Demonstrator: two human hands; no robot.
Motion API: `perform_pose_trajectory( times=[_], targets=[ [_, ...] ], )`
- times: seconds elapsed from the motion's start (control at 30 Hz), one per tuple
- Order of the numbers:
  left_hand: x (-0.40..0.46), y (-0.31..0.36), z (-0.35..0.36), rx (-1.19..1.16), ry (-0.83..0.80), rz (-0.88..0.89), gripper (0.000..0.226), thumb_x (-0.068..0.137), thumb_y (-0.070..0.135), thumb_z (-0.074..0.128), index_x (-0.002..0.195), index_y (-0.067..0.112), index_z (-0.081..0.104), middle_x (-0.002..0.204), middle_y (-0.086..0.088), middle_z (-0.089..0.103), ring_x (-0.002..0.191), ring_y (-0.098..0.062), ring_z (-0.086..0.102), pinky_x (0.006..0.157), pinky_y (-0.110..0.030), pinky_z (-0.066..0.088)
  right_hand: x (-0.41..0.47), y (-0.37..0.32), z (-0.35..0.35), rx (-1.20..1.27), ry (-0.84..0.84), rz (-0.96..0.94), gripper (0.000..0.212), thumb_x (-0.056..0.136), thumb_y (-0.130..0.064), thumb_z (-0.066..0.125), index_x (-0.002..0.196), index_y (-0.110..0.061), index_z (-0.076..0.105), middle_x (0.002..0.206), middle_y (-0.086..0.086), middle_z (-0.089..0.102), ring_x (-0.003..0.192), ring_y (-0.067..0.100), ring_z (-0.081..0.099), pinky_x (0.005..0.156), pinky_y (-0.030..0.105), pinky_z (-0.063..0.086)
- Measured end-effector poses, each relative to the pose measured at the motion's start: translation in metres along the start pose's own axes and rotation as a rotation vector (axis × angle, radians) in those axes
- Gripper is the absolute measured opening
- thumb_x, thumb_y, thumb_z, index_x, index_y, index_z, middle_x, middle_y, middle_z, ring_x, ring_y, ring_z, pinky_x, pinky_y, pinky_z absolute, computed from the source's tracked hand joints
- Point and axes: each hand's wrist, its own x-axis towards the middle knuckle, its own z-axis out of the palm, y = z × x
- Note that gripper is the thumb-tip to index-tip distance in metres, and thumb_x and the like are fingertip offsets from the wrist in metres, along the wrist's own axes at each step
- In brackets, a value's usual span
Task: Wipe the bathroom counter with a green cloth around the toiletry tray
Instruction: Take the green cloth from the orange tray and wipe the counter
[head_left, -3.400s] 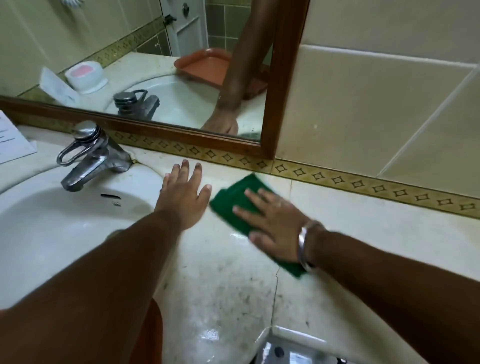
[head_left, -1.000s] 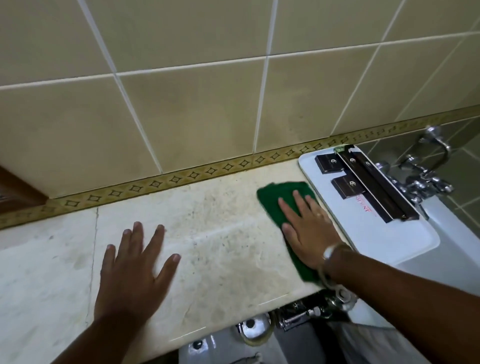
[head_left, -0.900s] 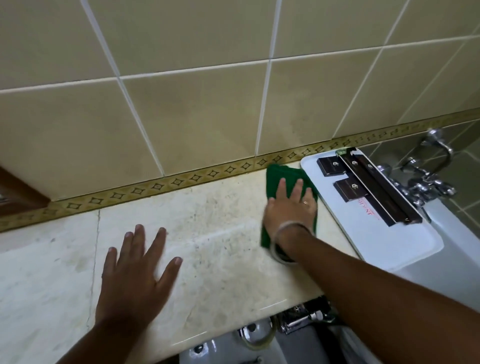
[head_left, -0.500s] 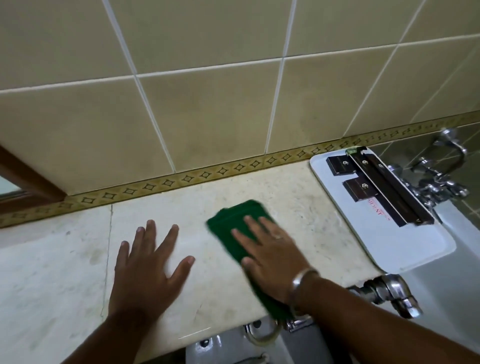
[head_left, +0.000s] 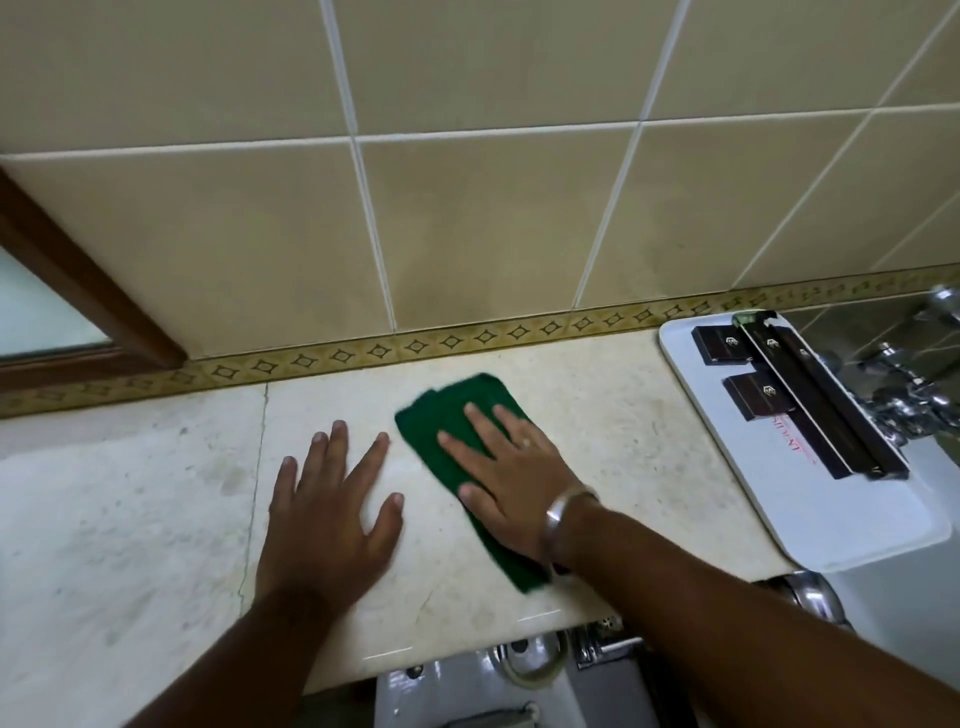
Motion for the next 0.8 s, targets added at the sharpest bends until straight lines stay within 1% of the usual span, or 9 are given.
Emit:
perform_pose_trajectory(
  times=[0.07,0.13,0.2,0.27,0.43,0.53,0.67,0.73,0.8],
  targets=[
    [-0.001,0.0,-0.001,-0.019,0.002,0.004,0.071,0.089,0.062,0.018,0.155,0.036,0.021,0.166,-0.007,0.014,0.153,-0.026,0.012,0.123,-0.05,0.01,-0.049,0.021,0.006,0.024,0.013,-0.081,0.06,0.092,-0.052,0.028,0.149,-0.038,0.018,0.159,0.008,0.019,0.143,0.036,0.02,0.113,0.051,0.019],
    [0.0,0.0,-0.001,-0.023,0.006,0.001,0.071,0.088,0.061,0.019,0.155,0.036,0.022,0.166,-0.007,0.014,0.153,-0.026,0.012,0.123,-0.049,0.008,-0.077,0.049,0.007,0.025,0.033,0.004,0.059,0.091,-0.051,0.032,0.148,-0.038,0.023,0.158,0.007,0.022,0.141,0.036,0.025,0.111,0.051,0.025],
    [0.001,0.002,-0.002,-0.003,0.007,0.007,0.071,0.088,0.06,0.02,0.155,0.036,0.021,0.166,-0.007,0.014,0.153,-0.027,0.012,0.123,-0.049,0.008,-0.071,0.061,0.0,0.03,0.018,0.179,0.061,0.09,-0.052,0.025,0.149,-0.039,0.017,0.16,0.007,0.015,0.143,0.036,0.018,0.112,0.05,0.024],
    [0.0,0.002,-0.002,-0.005,0.005,0.001,0.071,0.088,0.06,0.02,0.155,0.036,0.02,0.166,-0.008,0.013,0.153,-0.027,0.011,0.123,-0.049,0.008,-0.034,0.05,-0.004,-0.013,0.034,0.271,0.063,0.09,-0.053,0.019,0.151,-0.038,0.007,0.161,0.008,0.008,0.144,0.036,0.011,0.114,0.049,0.017],
    [-0.001,0.003,-0.001,-0.033,0.015,-0.032,0.076,0.088,0.061,0.023,0.157,0.03,0.018,0.166,-0.004,0.01,0.153,-0.022,0.009,0.124,-0.047,0.008,0.063,-0.001,-0.012,-0.137,0.013,-0.025,0.063,0.092,-0.051,0.024,0.15,-0.033,0.009,0.16,0.012,0.011,0.142,0.039,0.015,0.113,0.05,0.017],
    [0.001,0.003,-0.001,-0.015,0.017,-0.046,0.078,0.088,0.062,0.023,0.157,0.026,0.015,0.167,-0.002,0.006,0.154,-0.02,0.005,0.124,-0.046,0.006,0.086,-0.006,-0.018,-0.121,0.008,-0.027,0.06,0.094,-0.049,0.027,0.151,-0.034,0.011,0.16,0.009,0.01,0.142,0.036,0.014,0.113,0.049,0.019],
    [-0.001,0.002,-0.002,-0.049,0.031,-0.029,0.078,0.089,0.061,0.026,0.157,0.025,0.017,0.167,-0.003,0.009,0.154,-0.021,0.006,0.124,-0.045,0.007,0.026,-0.006,-0.004,-0.016,0.039,-0.035,0.06,0.094,-0.05,0.025,0.151,-0.036,0.01,0.161,0.009,0.009,0.144,0.035,0.013,0.115,0.048,0.015],
    [0.0,-0.001,-0.001,-0.044,0.029,-0.015,0.077,0.089,0.061,0.026,0.157,0.025,0.019,0.166,-0.004,0.012,0.153,-0.022,0.009,0.124,-0.046,0.007,-0.04,0.006,0.007,-0.005,0.028,-0.13,0.061,0.093,-0.05,0.027,0.151,-0.036,0.015,0.16,0.011,0.016,0.142,0.036,0.019,0.113,0.048,0.022],
    [-0.001,-0.004,0.0,-0.031,0.04,-0.018,0.077,0.088,0.061,0.026,0.156,0.024,0.023,0.165,-0.006,0.016,0.153,-0.024,0.013,0.123,-0.047,0.009,-0.098,0.034,0.016,0.034,0.033,-0.099,0.06,0.094,-0.051,0.029,0.15,-0.037,0.018,0.159,0.009,0.019,0.141,0.035,0.024,0.11,0.049,0.03]
  ],
)
